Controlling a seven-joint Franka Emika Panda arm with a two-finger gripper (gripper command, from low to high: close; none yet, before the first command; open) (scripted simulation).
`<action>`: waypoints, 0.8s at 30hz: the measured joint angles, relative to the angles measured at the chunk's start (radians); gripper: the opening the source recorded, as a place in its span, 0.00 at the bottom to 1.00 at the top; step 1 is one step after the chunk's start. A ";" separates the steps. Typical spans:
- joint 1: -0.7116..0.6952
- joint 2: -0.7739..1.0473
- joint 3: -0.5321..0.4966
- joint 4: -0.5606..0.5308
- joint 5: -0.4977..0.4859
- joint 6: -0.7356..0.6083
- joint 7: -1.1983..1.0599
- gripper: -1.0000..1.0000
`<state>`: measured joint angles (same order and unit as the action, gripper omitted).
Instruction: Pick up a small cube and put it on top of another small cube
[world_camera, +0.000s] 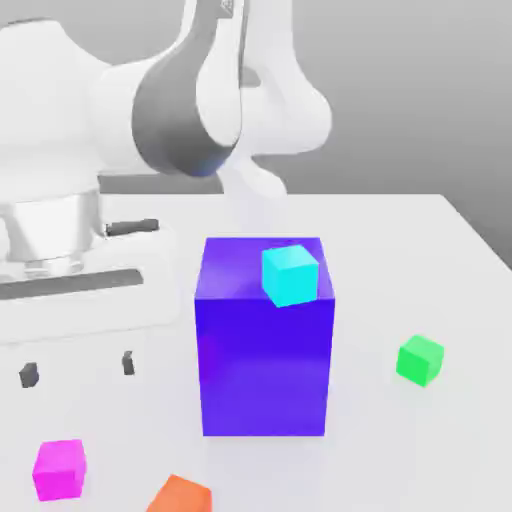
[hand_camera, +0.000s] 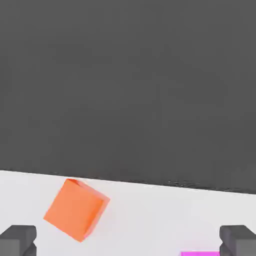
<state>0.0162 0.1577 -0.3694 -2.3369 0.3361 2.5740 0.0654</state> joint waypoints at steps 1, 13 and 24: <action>-0.012 0.032 -0.001 -0.002 -0.001 0.013 -0.018 0.50; -0.148 0.354 0.078 0.025 0.070 0.205 -0.172 0.00; -0.044 0.179 0.026 -0.005 -0.049 0.100 -0.109 0.00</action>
<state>-0.0273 0.3371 -0.3436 -2.3414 0.2875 2.6736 -0.0441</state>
